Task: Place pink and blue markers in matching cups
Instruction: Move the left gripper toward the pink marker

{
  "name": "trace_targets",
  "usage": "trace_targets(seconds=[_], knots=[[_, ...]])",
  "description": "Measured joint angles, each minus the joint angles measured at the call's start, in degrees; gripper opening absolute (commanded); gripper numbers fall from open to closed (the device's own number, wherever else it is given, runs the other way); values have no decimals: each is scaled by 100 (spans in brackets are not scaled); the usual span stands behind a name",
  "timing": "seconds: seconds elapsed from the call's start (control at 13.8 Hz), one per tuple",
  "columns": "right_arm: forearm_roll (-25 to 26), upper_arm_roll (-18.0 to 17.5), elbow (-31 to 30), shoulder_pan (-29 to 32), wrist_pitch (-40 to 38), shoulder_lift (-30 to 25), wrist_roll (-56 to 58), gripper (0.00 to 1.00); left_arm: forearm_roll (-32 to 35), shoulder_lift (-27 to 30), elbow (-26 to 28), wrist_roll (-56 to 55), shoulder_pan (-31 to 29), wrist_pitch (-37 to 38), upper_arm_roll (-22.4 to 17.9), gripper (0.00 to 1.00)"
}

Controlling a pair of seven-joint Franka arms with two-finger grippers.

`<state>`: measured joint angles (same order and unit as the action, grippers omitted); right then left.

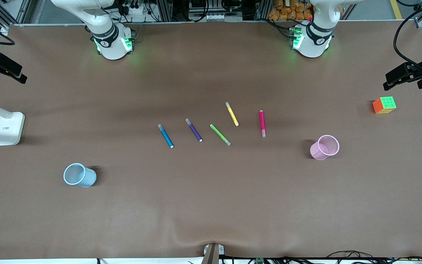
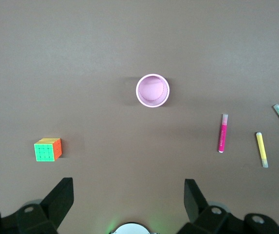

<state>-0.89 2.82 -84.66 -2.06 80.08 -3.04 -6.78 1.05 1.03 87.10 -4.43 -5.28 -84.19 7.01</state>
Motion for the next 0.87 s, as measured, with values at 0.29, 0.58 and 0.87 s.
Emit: trace_targets(seconds=[0.29, 0.58, 0.87], knots=[[0, -1, 0, -29, 2, 0, 0, 100, 0, -4, 0, 0, 0, 8, 0, 100], [0, 0, 0, -38, 8, 0, -1, 100, -93, -124, 14, 5, 3, 17, 10, 100], [-86, 29, 5, -37, 11, 0, -36, 100, -212, -988, 4, 6, 175, -311, 75, 100]])
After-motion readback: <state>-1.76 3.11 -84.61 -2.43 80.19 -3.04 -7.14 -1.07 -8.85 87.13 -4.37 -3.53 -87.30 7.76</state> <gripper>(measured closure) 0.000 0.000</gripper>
